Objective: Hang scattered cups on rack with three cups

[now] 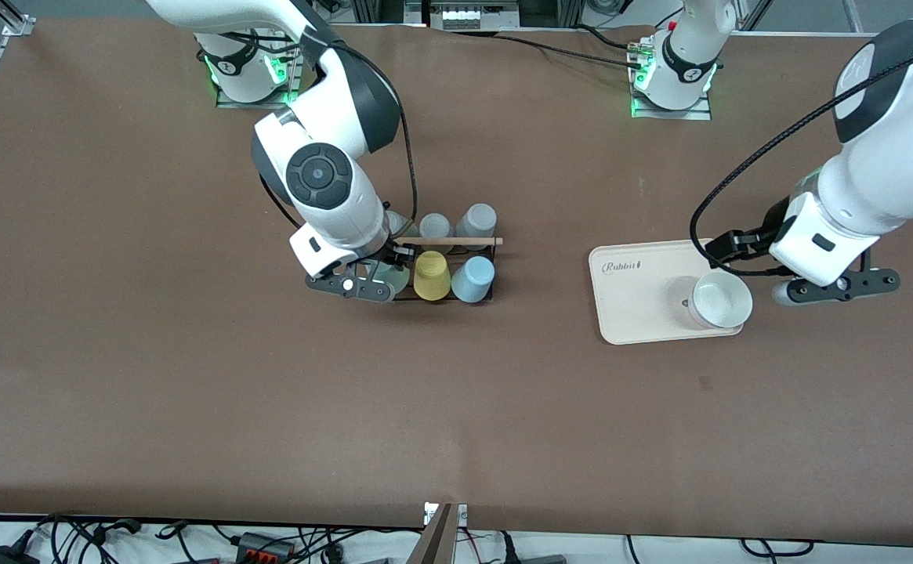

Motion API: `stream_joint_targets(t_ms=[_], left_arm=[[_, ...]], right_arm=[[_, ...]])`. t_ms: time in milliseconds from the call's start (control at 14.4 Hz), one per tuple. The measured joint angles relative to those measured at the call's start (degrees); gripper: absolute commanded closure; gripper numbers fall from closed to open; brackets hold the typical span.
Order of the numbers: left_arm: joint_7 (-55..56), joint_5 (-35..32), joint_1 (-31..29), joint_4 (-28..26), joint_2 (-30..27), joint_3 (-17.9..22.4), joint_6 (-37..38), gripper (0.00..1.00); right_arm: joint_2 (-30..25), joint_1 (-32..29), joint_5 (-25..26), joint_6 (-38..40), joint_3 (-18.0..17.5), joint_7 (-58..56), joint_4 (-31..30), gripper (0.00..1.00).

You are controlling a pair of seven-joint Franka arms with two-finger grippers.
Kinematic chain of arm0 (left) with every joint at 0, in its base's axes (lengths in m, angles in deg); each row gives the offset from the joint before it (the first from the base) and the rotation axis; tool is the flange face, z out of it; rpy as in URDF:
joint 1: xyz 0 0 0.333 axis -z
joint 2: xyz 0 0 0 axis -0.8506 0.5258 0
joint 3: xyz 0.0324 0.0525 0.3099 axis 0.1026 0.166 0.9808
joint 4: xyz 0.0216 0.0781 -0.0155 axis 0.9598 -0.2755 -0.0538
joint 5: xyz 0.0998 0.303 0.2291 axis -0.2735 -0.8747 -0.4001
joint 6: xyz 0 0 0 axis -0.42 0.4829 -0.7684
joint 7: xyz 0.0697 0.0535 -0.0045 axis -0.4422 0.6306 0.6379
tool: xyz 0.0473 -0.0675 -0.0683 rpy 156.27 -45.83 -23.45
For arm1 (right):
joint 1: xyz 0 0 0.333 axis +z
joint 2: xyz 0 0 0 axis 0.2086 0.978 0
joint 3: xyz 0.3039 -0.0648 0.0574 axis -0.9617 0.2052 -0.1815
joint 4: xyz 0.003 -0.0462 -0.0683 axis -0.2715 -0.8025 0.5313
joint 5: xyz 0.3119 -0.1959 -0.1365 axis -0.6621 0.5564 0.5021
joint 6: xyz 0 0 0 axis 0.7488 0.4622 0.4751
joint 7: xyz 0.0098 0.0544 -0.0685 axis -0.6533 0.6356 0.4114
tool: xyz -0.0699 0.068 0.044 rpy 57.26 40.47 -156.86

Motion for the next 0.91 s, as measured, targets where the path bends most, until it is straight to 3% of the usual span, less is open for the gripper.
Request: stream_joint_targets(t_ms=[209, 487, 557, 627, 696, 766, 905], left_arm=[[-1.44, 0.89, -1.46, -8.37, -4.54, -0.01, -5.07, 0.0], [-5.03, 4.05, -4.21, -10.12, -7.06, 0.04, -5.48, 0.0], [-6.06, 4.38, -4.86, -10.26, -7.14, 0.05, -5.53, 0.0], [-6.74, 4.56, -5.3, -10.44, -7.13, 0.06, -5.7, 0.0], [-7.23, 4.67, -5.54, -10.61, -7.13, 0.06, -5.78, 0.0], [-7.38, 4.7, -5.63, -10.68, -7.13, 0.06, -5.79, 0.0], [-8.06, 4.7, -5.62, -10.7, -7.13, 0.04, -5.83, 0.0]], right_arm=[[2.63, 0.28, 0.12, -2.62, 0.03, 0.0, -0.01, 0.74], [5.39, 0.46, 1.28, -3.03, 0.04, 0.0, -0.06, 0.73], [5.87, 0.5, 1.88, -3.03, 0.04, 0.0, -0.09, 0.69], [6.17, 0.61, 2.39, -3.18, 0.04, 0.0, -0.06, 0.55], [6.16, 0.81, 2.68, -3.25, 0.04, 0.0, 0.01, 0.16], [6.17, 1.02, 2.9, -3.24, 0.04, 0.0, 0.02, 0.0], [6.26, 1.12, 3.12, -3.24, 0.06, -0.38, -0.01, 0.0]])
